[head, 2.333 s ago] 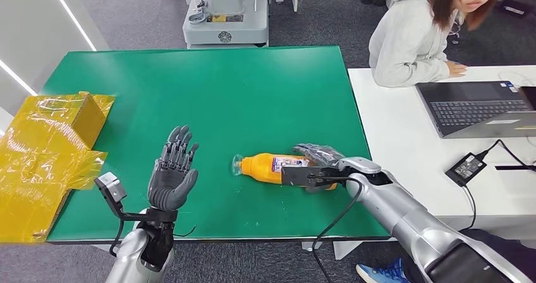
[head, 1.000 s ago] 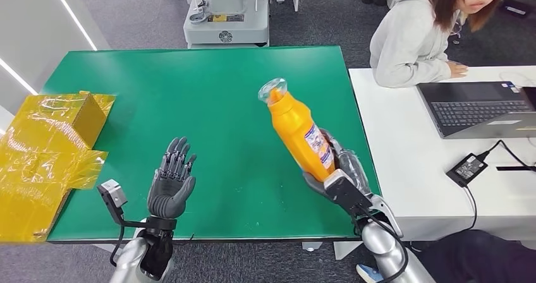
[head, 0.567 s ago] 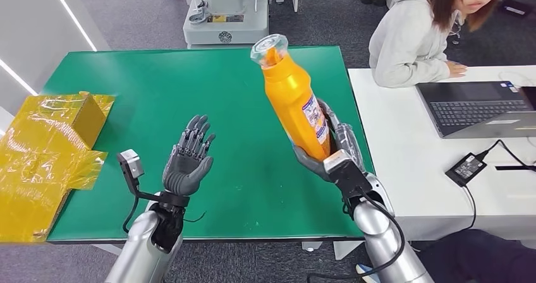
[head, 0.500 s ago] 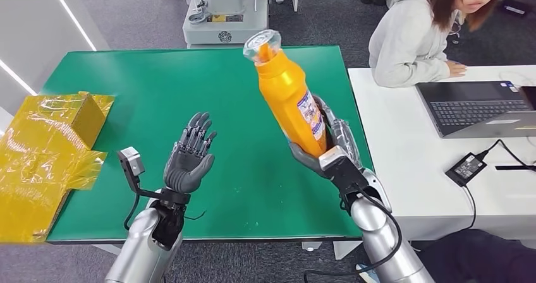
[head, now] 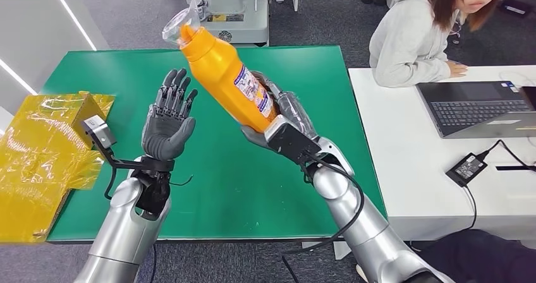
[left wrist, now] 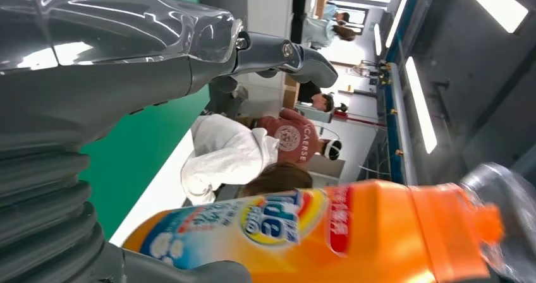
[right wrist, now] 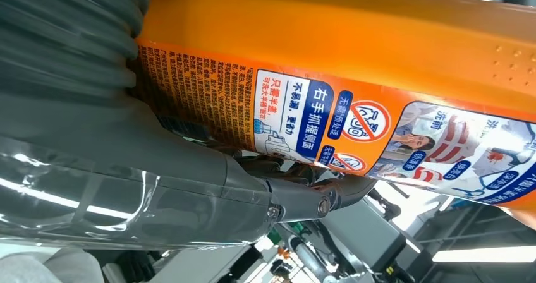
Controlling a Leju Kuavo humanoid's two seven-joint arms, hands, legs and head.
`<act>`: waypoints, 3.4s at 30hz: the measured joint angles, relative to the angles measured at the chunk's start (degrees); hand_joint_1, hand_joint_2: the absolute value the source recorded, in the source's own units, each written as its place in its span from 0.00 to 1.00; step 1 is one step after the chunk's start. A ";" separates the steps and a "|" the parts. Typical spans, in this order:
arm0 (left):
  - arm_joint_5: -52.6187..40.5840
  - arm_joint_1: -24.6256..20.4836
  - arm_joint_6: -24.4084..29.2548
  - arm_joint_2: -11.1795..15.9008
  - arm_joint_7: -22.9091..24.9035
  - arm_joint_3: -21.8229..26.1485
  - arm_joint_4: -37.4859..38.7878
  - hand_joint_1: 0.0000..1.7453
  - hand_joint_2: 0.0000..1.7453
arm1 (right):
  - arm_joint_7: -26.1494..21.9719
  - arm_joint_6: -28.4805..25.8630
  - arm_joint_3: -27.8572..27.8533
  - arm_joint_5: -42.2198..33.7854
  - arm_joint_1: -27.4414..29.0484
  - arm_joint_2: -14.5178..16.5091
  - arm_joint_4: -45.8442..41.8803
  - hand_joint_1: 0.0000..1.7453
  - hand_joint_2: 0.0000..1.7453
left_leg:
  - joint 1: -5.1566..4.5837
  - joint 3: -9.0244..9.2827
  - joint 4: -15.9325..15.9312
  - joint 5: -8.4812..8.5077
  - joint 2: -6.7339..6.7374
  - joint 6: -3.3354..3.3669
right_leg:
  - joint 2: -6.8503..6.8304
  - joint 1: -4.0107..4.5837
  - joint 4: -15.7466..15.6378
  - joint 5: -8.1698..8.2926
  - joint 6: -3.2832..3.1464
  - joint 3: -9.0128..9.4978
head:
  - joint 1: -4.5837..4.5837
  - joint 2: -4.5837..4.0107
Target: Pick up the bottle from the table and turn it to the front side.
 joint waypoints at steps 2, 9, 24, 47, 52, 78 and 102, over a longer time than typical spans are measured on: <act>0.15 -0.09 -0.15 0.42 0.00 0.02 -0.36 0.00 1.00 | 0.14 0.03 0.37 0.45 -0.68 0.13 1.65 1.00 1.00 | 0.00 -0.01 0.00 0.00 0.00 0.00 | 0.00 0.00 -0.02 0.00 0.00 0.00 | 0.01 0.00; 3.33 -0.59 -6.46 3.47 0.72 0.95 -0.74 0.00 1.00 | -3.80 -0.91 0.62 1.57 -3.42 0.02 14.33 1.00 1.00 | 0.00 0.00 0.02 0.00 -0.02 0.00 | -0.01 0.00 -0.04 0.00 0.00 -0.02 | -0.01 0.00; 5.18 -7.96 -10.13 0.62 -0.23 0.35 13.06 0.00 1.00 | -7.11 -9.80 0.63 7.16 -2.24 0.02 16.93 1.00 1.00 | 0.00 -0.01 0.07 -0.01 0.03 0.00 | 0.07 -0.01 -0.04 0.01 0.01 -0.05 | -0.01 0.00; 2.97 -8.83 -9.77 0.05 0.57 0.40 20.16 0.00 1.00 | -3.75 -10.77 3.29 7.81 -2.67 1.66 17.19 1.00 1.00 | 0.00 -0.03 0.05 0.01 0.05 0.00 | 0.09 -0.01 0.01 0.01 0.01 -0.04 | -0.02 0.00; 3.29 -7.22 -10.58 0.72 2.21 0.47 16.30 0.00 1.00 | -4.70 -11.41 2.06 7.96 -5.80 2.39 24.97 1.00 1.00 | 0.00 -0.03 0.06 0.00 0.02 -0.01 | 0.08 -0.01 0.01 0.01 0.01 -0.04 | -0.01 0.00; 4.04 -8.12 -9.04 0.98 0.63 0.97 17.09 0.00 1.00 | -7.42 -20.33 1.96 14.23 -4.28 3.89 19.23 1.00 1.00 | 0.01 -0.04 0.04 0.00 0.04 -0.01 | 0.08 0.00 0.01 0.00 0.00 -0.08 | -0.01 0.00; 6.18 -7.89 -13.89 1.05 3.96 2.32 17.65 0.00 1.00 | -5.78 -14.62 3.92 11.74 -10.71 6.40 39.60 1.00 1.00 | 0.00 -0.04 0.06 0.00 0.03 -0.01 | 0.09 0.00 0.00 0.01 0.00 -0.08 | -0.02 0.00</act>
